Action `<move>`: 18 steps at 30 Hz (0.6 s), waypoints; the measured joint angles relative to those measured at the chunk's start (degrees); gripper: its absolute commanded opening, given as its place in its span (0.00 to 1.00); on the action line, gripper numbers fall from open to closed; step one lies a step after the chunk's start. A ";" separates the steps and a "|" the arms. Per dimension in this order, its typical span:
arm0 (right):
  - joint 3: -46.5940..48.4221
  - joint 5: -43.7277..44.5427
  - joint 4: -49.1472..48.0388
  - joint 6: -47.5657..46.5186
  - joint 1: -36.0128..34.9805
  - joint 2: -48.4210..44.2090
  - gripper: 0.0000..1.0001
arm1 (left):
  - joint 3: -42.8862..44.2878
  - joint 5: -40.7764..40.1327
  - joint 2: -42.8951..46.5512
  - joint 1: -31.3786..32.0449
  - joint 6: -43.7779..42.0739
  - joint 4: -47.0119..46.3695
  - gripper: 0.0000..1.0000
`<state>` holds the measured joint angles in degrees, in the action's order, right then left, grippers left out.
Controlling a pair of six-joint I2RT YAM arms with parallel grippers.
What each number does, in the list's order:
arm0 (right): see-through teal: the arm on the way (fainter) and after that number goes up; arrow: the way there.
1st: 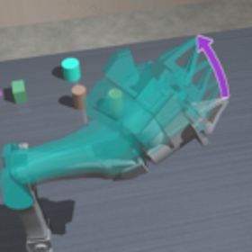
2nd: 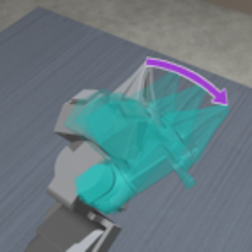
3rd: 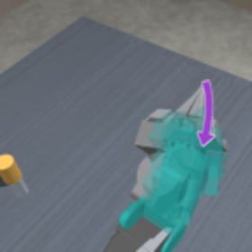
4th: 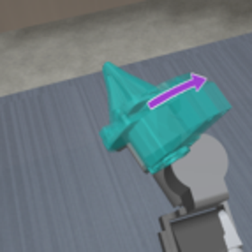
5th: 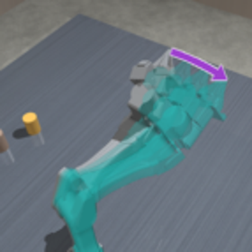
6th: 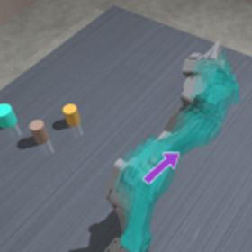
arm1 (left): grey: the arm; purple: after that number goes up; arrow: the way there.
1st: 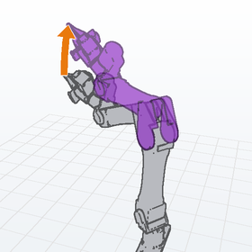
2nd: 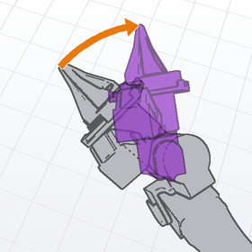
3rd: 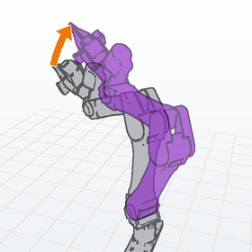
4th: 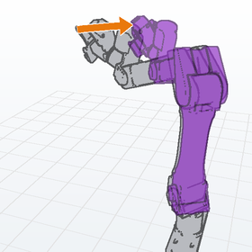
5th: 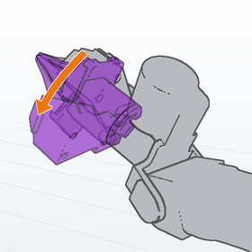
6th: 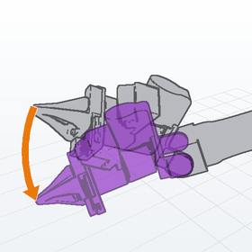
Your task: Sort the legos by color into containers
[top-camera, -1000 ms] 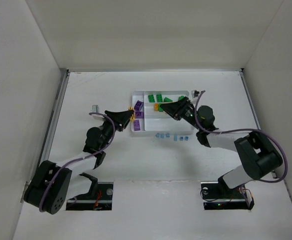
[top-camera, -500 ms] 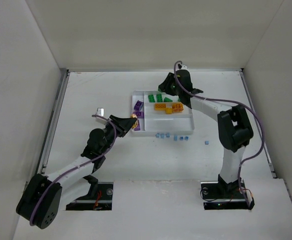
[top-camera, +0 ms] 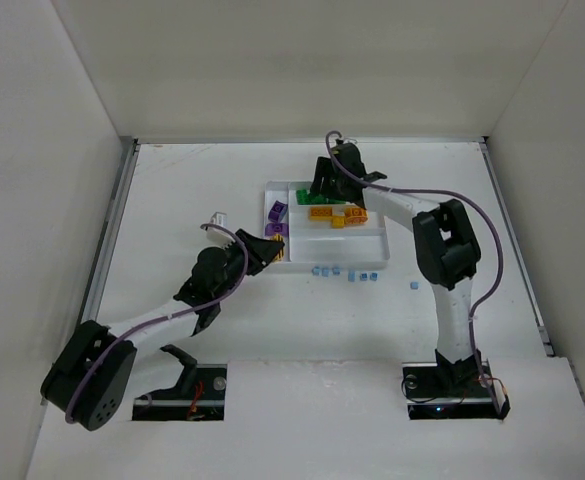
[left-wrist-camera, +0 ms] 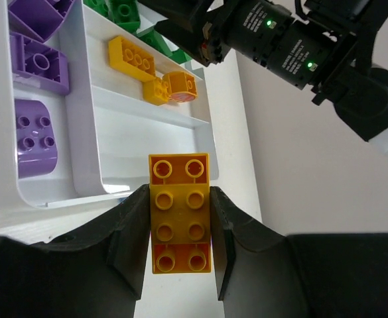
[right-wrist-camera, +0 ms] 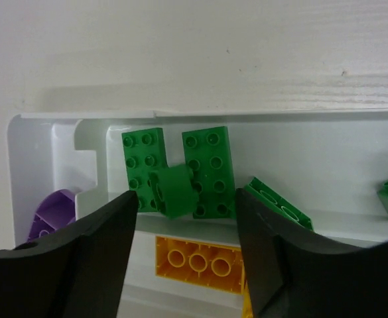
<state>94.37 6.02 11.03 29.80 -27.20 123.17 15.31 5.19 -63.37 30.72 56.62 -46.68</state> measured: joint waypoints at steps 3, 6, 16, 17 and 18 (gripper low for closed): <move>-3.06 -0.04 -2.32 0.00 -0.13 -2.45 0.74 | 2.78 -0.94 -2.71 1.57 -1.57 0.92 0.16; -11.37 0.00 -5.97 0.39 -0.42 -9.35 0.74 | 6.40 -2.32 -5.51 3.32 -3.76 2.25 0.16; -49.05 2.84 -23.63 4.81 -1.44 -44.85 0.28 | 27.96 -10.82 -22.95 8.61 -16.33 16.33 0.17; -51.91 3.50 -24.15 5.22 -1.60 -47.23 0.27 | 30.45 -11.67 -25.18 8.85 -17.68 18.21 0.17; -54.42 4.20 -24.48 5.73 -1.79 -49.16 0.27 | 32.76 -12.46 -27.30 9.01 -18.97 20.00 0.17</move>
<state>39.94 10.22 -13.45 35.53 -28.99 74.02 48.07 -7.27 -90.67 39.72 37.65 -26.68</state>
